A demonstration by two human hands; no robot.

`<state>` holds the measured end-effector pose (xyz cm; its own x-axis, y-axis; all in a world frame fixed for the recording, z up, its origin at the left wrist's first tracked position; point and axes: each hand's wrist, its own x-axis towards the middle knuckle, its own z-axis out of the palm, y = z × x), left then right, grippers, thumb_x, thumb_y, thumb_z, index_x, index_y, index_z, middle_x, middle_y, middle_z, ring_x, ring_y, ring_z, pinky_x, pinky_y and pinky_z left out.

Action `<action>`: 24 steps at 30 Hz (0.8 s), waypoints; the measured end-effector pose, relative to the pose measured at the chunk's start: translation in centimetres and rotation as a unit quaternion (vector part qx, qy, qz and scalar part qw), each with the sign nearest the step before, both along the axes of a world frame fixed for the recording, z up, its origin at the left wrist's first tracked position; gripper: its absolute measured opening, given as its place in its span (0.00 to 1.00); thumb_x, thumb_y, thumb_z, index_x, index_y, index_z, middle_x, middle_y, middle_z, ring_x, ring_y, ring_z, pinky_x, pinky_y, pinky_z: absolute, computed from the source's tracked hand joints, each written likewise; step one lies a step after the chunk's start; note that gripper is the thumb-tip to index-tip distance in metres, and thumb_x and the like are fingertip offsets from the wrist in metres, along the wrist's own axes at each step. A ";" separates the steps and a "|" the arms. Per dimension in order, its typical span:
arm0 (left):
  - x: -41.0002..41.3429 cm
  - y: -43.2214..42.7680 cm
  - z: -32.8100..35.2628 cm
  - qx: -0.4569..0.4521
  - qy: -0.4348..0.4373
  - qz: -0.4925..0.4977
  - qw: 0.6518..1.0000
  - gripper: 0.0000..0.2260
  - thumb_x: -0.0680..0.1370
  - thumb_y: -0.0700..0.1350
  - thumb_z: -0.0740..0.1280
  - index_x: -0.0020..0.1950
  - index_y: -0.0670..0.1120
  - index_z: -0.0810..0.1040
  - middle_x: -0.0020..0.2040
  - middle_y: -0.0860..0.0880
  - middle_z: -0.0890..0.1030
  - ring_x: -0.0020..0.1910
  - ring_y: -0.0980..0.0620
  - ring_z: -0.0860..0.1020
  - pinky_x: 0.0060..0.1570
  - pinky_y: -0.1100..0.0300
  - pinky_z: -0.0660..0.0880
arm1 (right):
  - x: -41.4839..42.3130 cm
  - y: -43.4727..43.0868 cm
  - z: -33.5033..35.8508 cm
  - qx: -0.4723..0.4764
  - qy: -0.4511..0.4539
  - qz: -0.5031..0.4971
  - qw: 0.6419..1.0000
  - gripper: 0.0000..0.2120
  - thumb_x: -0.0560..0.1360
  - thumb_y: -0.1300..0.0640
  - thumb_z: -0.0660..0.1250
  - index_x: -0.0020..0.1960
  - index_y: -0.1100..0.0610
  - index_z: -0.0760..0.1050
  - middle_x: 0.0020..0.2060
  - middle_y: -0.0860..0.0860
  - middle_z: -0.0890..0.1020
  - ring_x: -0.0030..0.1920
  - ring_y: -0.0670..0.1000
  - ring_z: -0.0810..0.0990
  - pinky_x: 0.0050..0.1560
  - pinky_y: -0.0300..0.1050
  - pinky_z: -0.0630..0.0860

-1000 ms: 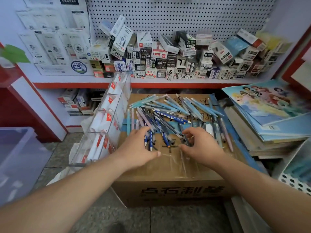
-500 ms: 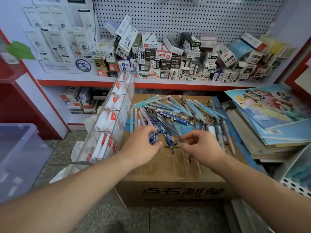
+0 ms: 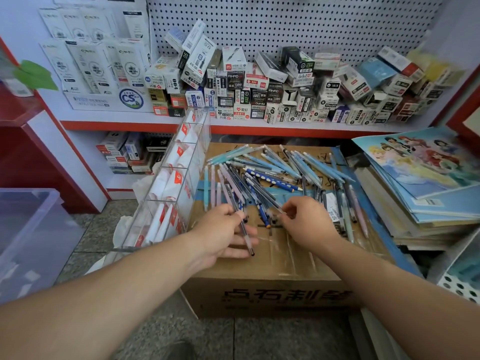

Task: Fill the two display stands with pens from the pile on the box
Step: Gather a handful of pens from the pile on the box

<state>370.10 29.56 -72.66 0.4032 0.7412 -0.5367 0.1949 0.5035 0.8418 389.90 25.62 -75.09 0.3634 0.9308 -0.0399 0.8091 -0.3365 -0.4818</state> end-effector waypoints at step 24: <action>0.6 0.7 -0.4 0.025 -0.043 0.041 0.998 0.06 0.82 0.36 0.66 0.56 0.43 0.81 0.48 0.43 0.88 0.48 0.45 0.87 0.47 0.51 0.83 | -2.3 -1.1 2.3 0.012 0.201 0.082 0.976 0.08 0.79 0.51 0.72 0.43 0.53 0.83 0.31 0.47 0.81 0.31 0.40 0.77 0.37 0.40 0.78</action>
<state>370.67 30.23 -73.02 0.3829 0.7985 -0.4645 0.0816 0.4716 0.8780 387.61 24.56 -72.74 0.1687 0.9776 -0.1258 0.5944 -0.2027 -0.7782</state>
